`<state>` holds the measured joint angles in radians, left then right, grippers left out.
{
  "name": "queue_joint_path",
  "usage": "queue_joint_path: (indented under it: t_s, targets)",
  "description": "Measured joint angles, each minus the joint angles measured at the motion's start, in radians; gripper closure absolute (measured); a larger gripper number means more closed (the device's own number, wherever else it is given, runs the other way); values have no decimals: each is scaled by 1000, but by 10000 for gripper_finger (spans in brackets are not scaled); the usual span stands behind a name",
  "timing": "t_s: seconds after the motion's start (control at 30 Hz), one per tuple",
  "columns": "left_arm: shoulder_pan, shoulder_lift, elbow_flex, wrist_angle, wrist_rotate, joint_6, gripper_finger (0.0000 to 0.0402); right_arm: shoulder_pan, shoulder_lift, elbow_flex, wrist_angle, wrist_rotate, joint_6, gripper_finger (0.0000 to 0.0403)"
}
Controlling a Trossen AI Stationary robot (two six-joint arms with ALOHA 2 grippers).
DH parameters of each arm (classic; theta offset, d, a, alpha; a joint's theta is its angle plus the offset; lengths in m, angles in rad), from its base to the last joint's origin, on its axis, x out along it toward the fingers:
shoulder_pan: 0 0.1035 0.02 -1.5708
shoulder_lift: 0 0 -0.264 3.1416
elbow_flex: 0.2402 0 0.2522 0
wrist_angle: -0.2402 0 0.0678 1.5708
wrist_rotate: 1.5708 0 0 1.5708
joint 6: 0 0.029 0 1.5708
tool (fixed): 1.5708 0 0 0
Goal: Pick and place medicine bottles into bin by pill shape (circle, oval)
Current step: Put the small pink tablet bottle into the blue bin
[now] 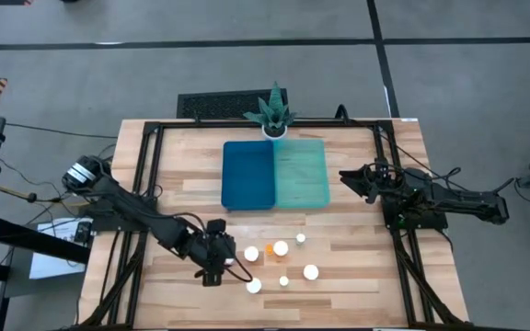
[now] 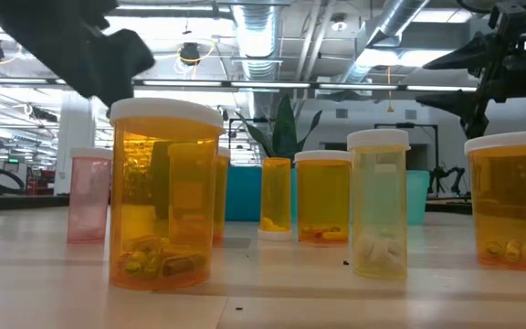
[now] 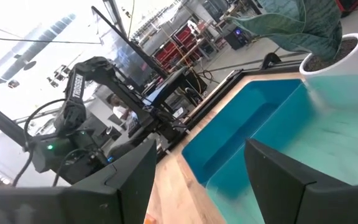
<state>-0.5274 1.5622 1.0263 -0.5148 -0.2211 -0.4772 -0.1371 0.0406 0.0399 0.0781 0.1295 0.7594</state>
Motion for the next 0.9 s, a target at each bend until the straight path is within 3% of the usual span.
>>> queue_joint_path:
  t_s: [0.6,0.9]
  targets:
    - [2,44,-1,-10,23,-14,167,2,-2,1,-49,-6,3,148]
    - [-6,43,-53,64,29,-36,167,2,-2,0,-49,-5,2,148]
